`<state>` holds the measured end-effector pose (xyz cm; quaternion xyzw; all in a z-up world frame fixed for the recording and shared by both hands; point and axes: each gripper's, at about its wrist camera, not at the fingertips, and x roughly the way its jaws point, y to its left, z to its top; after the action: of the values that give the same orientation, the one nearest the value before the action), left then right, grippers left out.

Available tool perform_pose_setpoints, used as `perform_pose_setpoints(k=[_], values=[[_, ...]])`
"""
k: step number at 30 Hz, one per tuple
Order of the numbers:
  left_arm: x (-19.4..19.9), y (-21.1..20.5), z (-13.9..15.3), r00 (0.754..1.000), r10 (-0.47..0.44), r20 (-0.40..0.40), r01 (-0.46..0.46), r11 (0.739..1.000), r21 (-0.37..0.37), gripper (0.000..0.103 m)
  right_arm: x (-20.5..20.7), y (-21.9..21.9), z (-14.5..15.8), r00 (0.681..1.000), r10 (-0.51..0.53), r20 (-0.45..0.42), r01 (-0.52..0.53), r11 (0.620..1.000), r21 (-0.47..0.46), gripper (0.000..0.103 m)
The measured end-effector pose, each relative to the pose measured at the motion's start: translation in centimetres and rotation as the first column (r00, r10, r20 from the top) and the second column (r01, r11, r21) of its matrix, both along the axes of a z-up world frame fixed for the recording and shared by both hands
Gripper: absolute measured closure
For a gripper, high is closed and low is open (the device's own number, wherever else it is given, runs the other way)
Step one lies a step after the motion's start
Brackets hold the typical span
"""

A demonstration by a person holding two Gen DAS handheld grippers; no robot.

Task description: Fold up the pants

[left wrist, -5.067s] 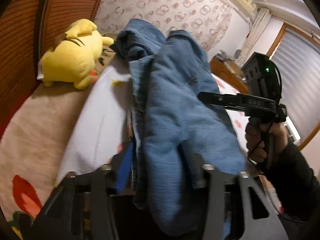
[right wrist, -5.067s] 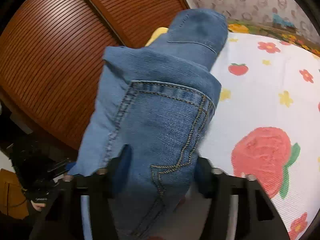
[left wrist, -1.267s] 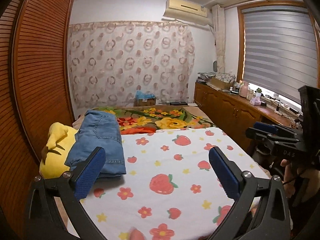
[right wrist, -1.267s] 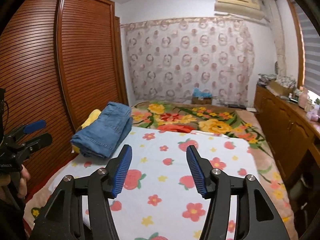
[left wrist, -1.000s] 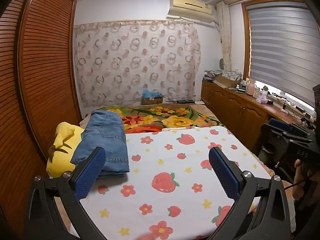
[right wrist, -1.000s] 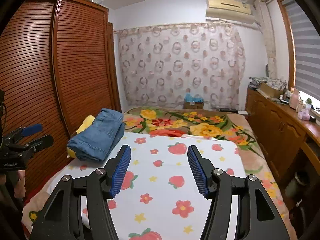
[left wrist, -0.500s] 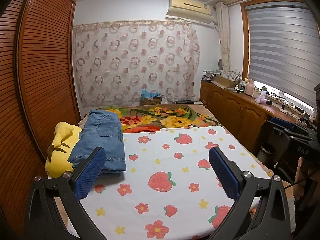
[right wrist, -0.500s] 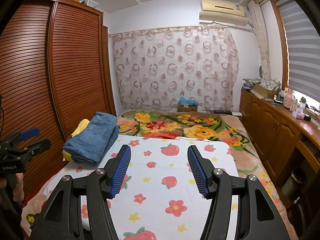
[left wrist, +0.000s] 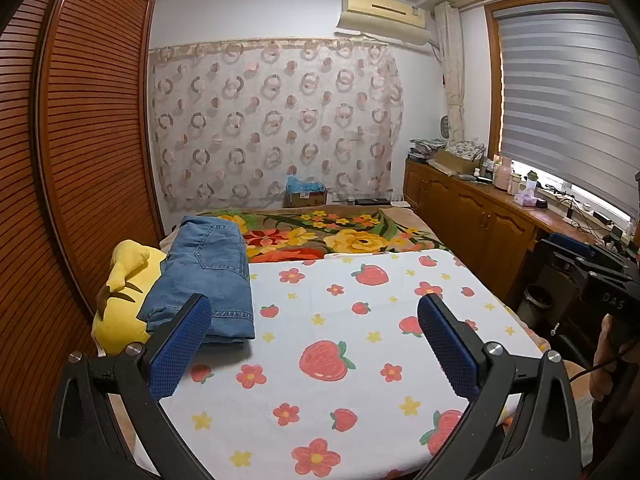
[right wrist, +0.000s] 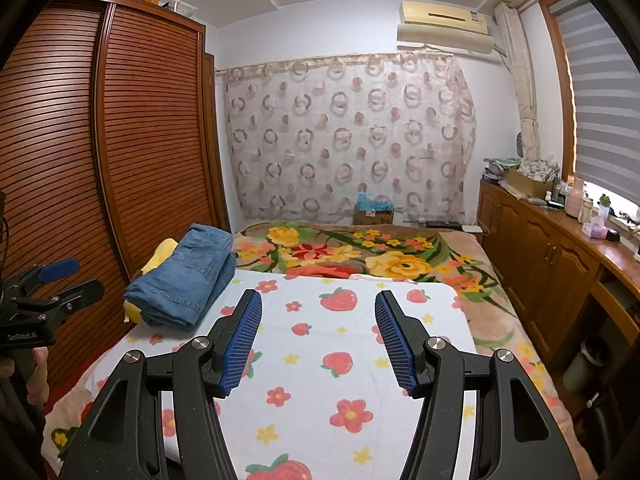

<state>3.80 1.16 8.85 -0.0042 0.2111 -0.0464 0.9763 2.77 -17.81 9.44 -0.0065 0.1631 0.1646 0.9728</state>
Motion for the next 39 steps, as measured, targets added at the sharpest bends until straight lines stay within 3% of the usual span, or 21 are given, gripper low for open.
perform_pose_setpoints(k=[39], values=[[0.03, 0.20, -0.15, 1.000, -0.001, 0.003, 0.001, 1.000, 0.000, 0.000, 0.18, -0.63, -0.39, 1.000, 0.004, 0.003, -0.004, 1.000, 0.008, 0.042]])
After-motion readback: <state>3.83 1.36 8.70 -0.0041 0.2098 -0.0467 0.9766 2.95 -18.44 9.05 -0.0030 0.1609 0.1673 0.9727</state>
